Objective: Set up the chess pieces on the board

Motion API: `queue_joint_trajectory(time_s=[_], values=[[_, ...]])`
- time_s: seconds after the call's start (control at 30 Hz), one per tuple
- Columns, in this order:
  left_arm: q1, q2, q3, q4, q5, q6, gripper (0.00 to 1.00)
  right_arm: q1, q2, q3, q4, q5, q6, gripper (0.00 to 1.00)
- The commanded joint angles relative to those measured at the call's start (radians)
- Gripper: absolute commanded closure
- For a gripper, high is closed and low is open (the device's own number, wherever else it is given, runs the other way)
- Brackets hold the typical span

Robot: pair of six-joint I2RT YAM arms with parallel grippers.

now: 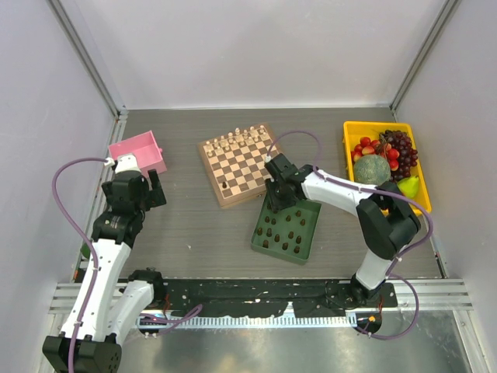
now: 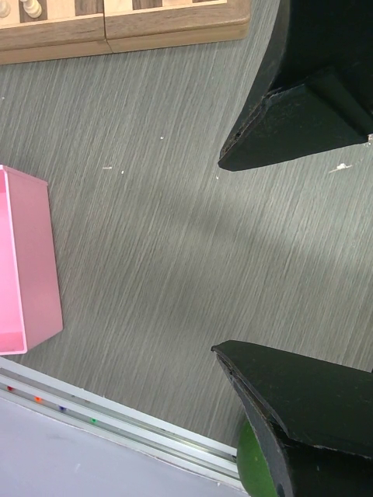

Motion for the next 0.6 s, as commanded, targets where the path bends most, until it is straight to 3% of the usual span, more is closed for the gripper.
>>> queue_joint_trajectory(time_s=[0.0, 0.57], values=[[0.0, 0.002, 0.015, 0.007, -0.005, 0.004, 0.01, 0.003, 0.012, 0.012, 0.041, -0.002, -0.007, 0.64], [0.0, 0.004, 0.018, 0.005, -0.004, 0.006, 0.01, 0.001, 0.052, 0.038, 0.041, 0.003, -0.019, 0.68]])
